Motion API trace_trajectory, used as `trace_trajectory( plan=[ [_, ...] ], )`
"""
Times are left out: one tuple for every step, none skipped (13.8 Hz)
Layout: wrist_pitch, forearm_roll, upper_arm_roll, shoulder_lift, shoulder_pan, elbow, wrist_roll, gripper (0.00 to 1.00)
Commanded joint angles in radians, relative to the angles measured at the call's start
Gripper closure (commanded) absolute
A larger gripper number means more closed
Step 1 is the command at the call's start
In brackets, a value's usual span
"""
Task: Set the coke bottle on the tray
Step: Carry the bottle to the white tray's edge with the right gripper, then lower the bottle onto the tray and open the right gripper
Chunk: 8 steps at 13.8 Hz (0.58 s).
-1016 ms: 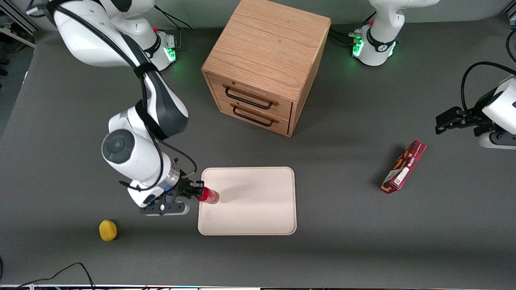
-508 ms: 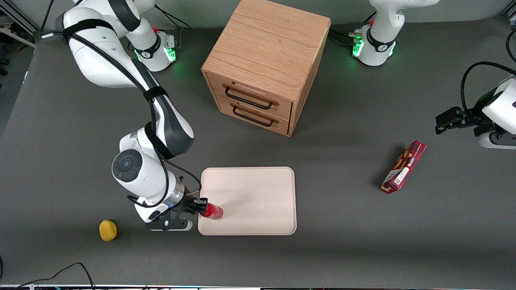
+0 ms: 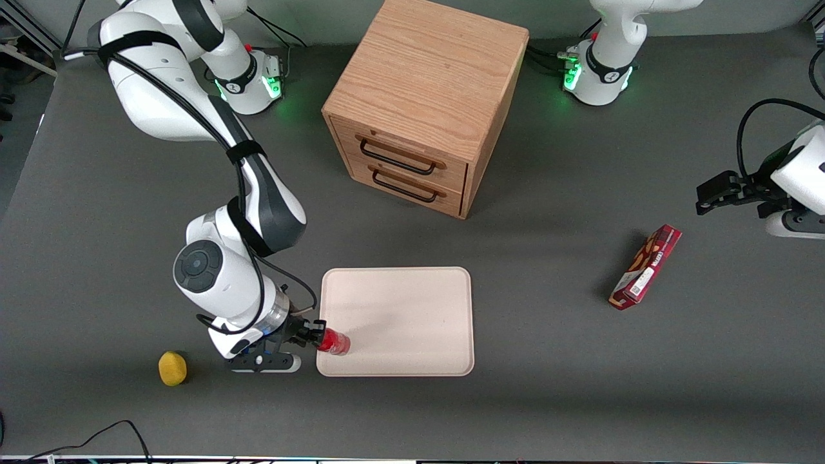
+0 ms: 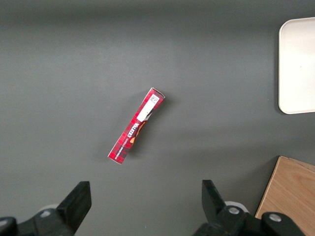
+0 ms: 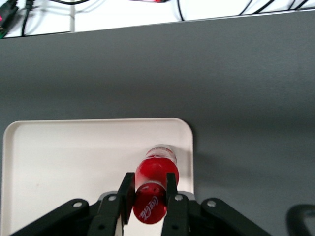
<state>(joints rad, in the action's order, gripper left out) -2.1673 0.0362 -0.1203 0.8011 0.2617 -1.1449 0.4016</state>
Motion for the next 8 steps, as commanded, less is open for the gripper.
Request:
trace_trajectory(
  plan=[
    [0.0,0.014,0.013,0.018,0.013,0.03,0.032,0.8],
    [0.0,0.01,0.013,0.018,0.014,0.03,0.034,0.67],
    [0.0,0.008,0.013,0.018,0.014,0.03,0.036,0.66],
    [0.0,0.007,0.013,0.017,0.014,0.03,0.036,0.5],
    [0.0,0.005,0.013,0.018,0.014,0.03,0.039,0.0],
    [0.0,0.004,0.011,0.018,0.014,0.03,0.04,0.0],
    [0.0,0.005,0.011,0.017,0.014,0.033,0.04,0.0],
    [0.0,0.005,0.011,0.012,0.016,0.036,0.039,0.0]
  ],
)
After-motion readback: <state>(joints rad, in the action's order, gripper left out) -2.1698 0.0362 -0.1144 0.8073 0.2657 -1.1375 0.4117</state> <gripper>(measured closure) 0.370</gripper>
